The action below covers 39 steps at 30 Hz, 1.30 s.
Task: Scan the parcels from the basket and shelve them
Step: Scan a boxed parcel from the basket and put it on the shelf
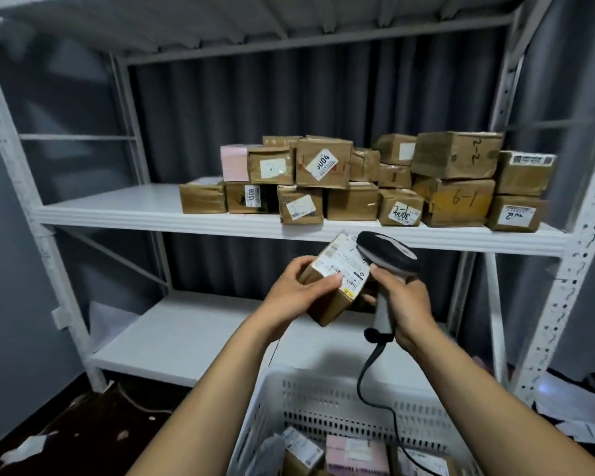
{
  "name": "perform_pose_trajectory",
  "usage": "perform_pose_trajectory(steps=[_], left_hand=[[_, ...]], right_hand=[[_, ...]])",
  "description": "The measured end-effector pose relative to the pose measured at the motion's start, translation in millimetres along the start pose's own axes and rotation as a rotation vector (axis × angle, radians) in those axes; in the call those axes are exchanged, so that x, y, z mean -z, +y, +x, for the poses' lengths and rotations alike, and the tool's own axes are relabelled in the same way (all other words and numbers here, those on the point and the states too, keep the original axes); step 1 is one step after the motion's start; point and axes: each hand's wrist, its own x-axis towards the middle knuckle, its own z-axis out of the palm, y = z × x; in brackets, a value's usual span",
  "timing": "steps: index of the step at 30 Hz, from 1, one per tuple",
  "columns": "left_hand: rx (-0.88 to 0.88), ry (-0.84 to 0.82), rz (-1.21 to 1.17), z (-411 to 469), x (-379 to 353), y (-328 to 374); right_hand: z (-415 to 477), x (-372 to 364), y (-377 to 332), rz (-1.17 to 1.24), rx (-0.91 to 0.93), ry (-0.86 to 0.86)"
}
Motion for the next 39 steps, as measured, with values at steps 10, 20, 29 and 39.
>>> perform_pose_trajectory(steps=[10,20,29,39], left_hand=[[-0.328,0.307,0.421,59.0,-73.3,65.8],[-0.500,0.483,0.599,144.5,-137.3,91.3],[-0.476,0.525,0.652,198.7,-163.6,90.2],[-0.439,0.380,0.660,219.2,-154.6,87.1]], right_hand=[[36.0,44.3,-79.7,-0.132,0.120,0.133],[84.4,100.0,-112.5,-0.339,0.134,0.230],[107.8,118.1,-114.6,-0.341,0.137,0.183],[116.3,119.6,-108.8,-0.333,0.138,0.172]])
